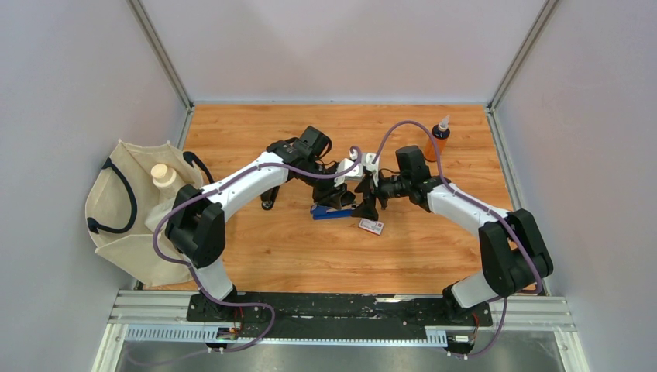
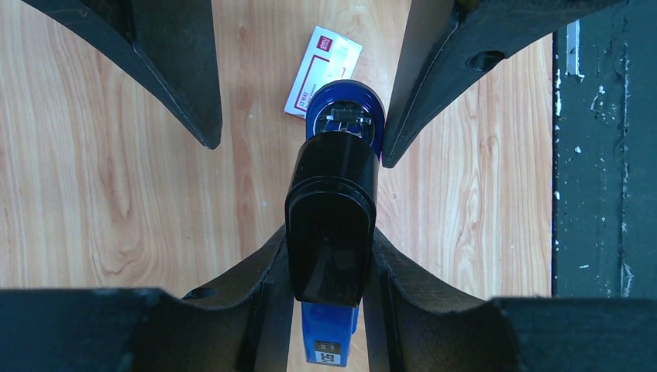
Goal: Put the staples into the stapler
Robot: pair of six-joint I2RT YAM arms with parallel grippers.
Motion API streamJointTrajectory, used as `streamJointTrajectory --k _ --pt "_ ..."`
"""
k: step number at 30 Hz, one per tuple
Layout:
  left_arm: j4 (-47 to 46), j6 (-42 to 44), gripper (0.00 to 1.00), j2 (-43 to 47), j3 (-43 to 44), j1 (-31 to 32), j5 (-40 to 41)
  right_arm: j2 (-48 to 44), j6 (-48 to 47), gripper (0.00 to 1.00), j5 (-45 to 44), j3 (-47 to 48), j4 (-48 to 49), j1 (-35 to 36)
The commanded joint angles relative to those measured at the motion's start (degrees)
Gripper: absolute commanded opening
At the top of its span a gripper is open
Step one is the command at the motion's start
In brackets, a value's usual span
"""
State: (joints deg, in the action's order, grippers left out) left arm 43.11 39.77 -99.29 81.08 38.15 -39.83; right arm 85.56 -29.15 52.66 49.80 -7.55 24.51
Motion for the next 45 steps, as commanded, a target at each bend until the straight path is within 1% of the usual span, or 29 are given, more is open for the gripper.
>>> streamJointTrajectory --k 1,4,15,28,32,34,36,39,40,41,42,44,45 --pt "-5.3 -4.8 0.00 0.1 3.9 0.8 -2.6 0.7 -3.2 0.87 2.2 1.3 2.5 5.4" --pt "-5.5 -5.0 0.00 0.1 4.0 0.9 -2.5 0.9 -2.6 0.91 2.4 1.4 2.5 5.6" --pt "-6.0 -5.9 0.00 -0.1 3.5 0.9 -2.5 0.4 0.5 0.91 4.8 1.4 3.8 5.7" --pt "-6.9 -7.9 0.00 -0.6 3.7 0.9 -4.0 1.7 1.2 0.83 4.9 0.8 5.0 6.2" --pt "-7.1 -8.7 0.00 -0.6 3.7 0.9 -4.7 2.1 3.5 0.74 5.5 0.4 6.9 6.2" --pt "-7.5 -9.1 0.00 -0.7 3.7 0.9 -4.8 2.2 3.7 0.71 5.8 0.5 7.0 6.3" --pt "-7.6 -9.2 0.00 -0.8 3.8 0.9 -4.8 2.3 3.7 0.65 6.0 0.5 7.0 6.4" --pt "-7.7 -9.6 0.00 -0.9 3.9 0.9 -5.0 2.4 4.0 0.50 6.7 0.6 7.0 6.5" --pt "-7.7 -9.6 0.00 -0.9 3.8 0.9 -5.0 2.6 4.0 0.40 6.9 0.6 7.0 6.4" --pt "-7.8 -9.8 0.00 -1.0 3.9 0.9 -5.0 2.6 3.8 0.37 7.1 0.7 7.0 6.4" --pt "-8.0 -10.0 0.00 -1.0 4.1 0.8 -5.0 2.7 3.7 0.29 7.3 0.7 6.9 6.5" --pt "-8.1 -10.4 0.00 -1.0 4.0 0.6 -5.0 2.9 3.4 0.16 7.5 0.8 6.4 6.5" --pt "-8.2 -10.7 0.00 -1.0 4.0 0.5 -5.2 2.9 3.1 0.13 7.5 0.8 6.3 6.4"
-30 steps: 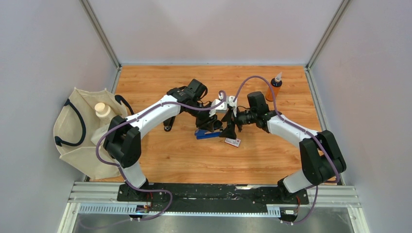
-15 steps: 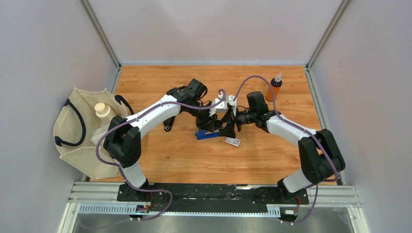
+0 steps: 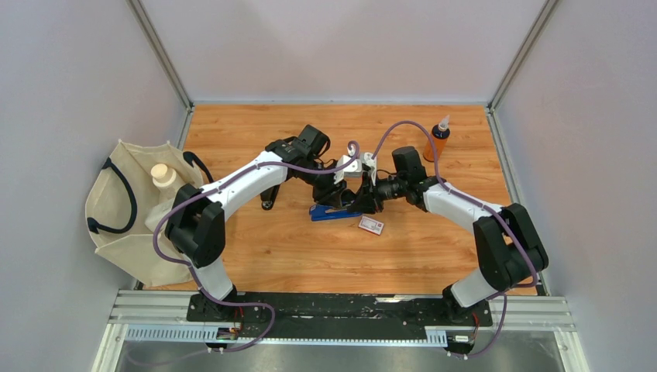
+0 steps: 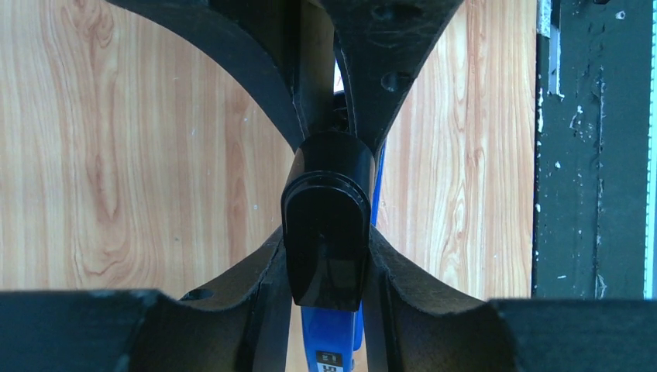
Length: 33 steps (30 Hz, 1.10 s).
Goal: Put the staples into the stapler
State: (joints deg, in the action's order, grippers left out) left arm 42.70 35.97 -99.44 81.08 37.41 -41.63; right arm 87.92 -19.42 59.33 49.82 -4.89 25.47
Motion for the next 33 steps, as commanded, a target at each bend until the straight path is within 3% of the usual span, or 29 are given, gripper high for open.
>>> streamJointTrajectory --k 1,14,24,33 --pt "-8.1 -7.1 0.00 -0.8 4.0 1.0 -3.6 0.4 -6.7 0.12 0.9 0.7 3.5 5.5" --pt "-10.3 -11.8 0.00 0.3 3.1 -3.4 -7.3 -0.3 -7.6 0.03 0.3 0.3 3.0 5.1" --pt "-19.7 -22.2 0.00 4.0 0.3 -11.1 -13.2 -0.6 -4.4 0.00 1.3 -0.1 4.4 2.0" --pt "-33.1 -33.1 0.00 8.1 -3.4 -17.2 -15.7 -1.3 4.6 0.00 0.5 -3.1 15.2 -0.7"
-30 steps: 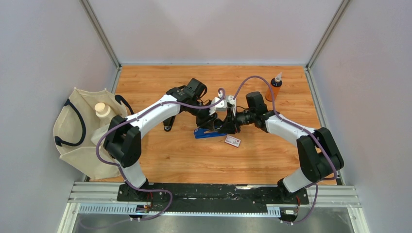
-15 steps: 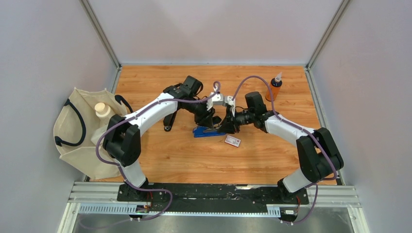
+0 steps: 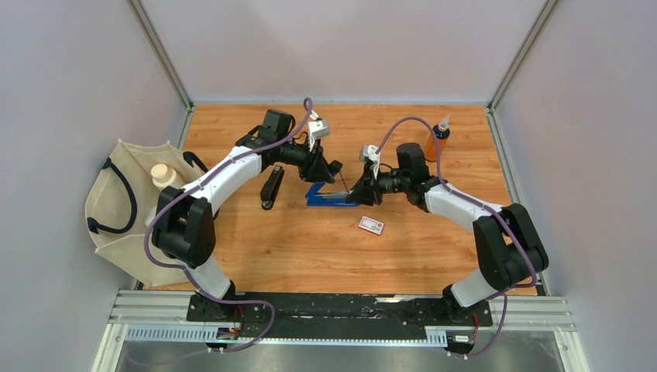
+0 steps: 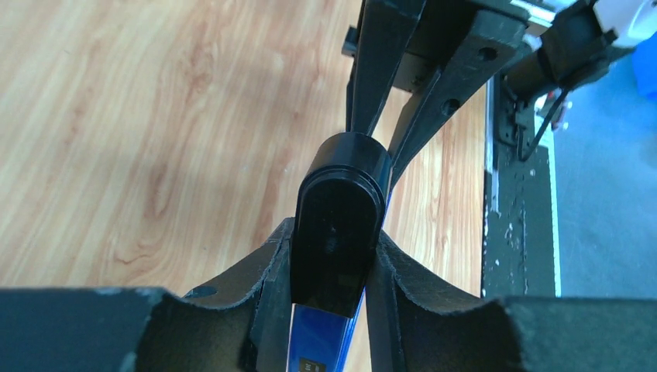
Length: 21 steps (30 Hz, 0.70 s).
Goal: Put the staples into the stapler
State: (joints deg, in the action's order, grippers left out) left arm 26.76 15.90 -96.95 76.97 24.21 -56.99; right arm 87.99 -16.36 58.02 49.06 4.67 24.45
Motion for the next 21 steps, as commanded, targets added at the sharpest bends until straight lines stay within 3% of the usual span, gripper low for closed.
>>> streamJointTrajectory --k 1,13,18,21 --pt "-18.7 -14.0 0.00 6.2 0.2 -4.8 -0.5 -1.4 3.2 0.00 2.1 -2.6 6.9 -0.2" --pt "-48.7 -38.0 0.00 12.8 -10.1 -14.8 1.0 -3.4 22.2 0.00 2.6 -8.0 27.3 -4.0" --pt "-73.9 -53.8 0.00 13.2 -19.2 -18.1 5.7 -3.4 27.0 0.00 1.1 -9.9 33.6 -4.0" --pt "-84.2 -60.6 0.00 12.8 -23.0 -19.7 8.9 -3.4 28.0 0.00 0.2 -10.6 34.9 -4.0"
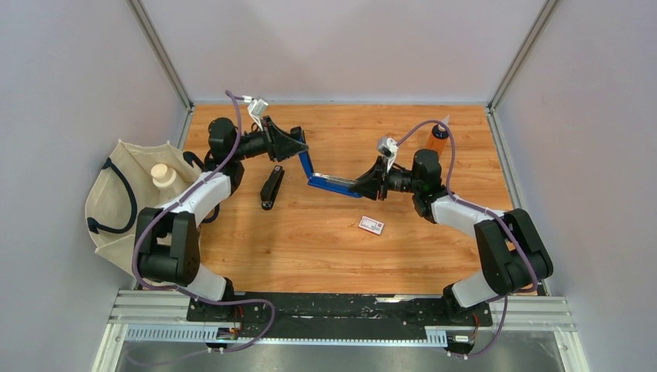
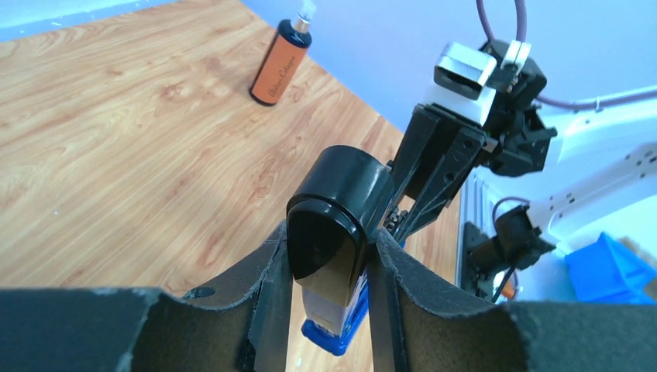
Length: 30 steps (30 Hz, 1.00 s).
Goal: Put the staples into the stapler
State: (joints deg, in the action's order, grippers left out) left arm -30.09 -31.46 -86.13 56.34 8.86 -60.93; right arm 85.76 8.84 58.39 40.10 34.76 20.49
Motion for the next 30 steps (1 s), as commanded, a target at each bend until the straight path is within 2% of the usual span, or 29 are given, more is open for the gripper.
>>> streamJointTrajectory --k 1,5,6,13,22,30 --pt "-29.3 -14.8 0.00 1.7 -3.2 -4.7 13.9 -1.1 3.6 0.00 -0.8 -1.9 5.6 -0.1" --pt "-44.4 -23.6 0.00 -0.5 -8.1 -6.4 19.3 -1.4 6.3 0.00 -2.7 -3.4 9.8 0.0" --pt "-45.5 -24.8 0.00 -1.1 -8.6 -6.8 20.1 -1.7 6.6 0.00 -3.4 -3.6 10.1 0.0" --pt "-48.4 -27.9 0.00 -4.8 -12.6 -8.2 25.5 -3.5 9.8 0.00 -7.1 -4.8 13.3 0.0" --pt "-49.1 -33.4 0.00 -9.7 -13.0 -8.3 26.4 -9.9 17.3 0.00 -16.3 -7.7 20.9 0.1" --pt "-49.0 -40.9 0.00 -12.3 -13.6 -8.2 28.3 -12.2 19.0 0.00 -15.5 -8.0 21.8 0.5"
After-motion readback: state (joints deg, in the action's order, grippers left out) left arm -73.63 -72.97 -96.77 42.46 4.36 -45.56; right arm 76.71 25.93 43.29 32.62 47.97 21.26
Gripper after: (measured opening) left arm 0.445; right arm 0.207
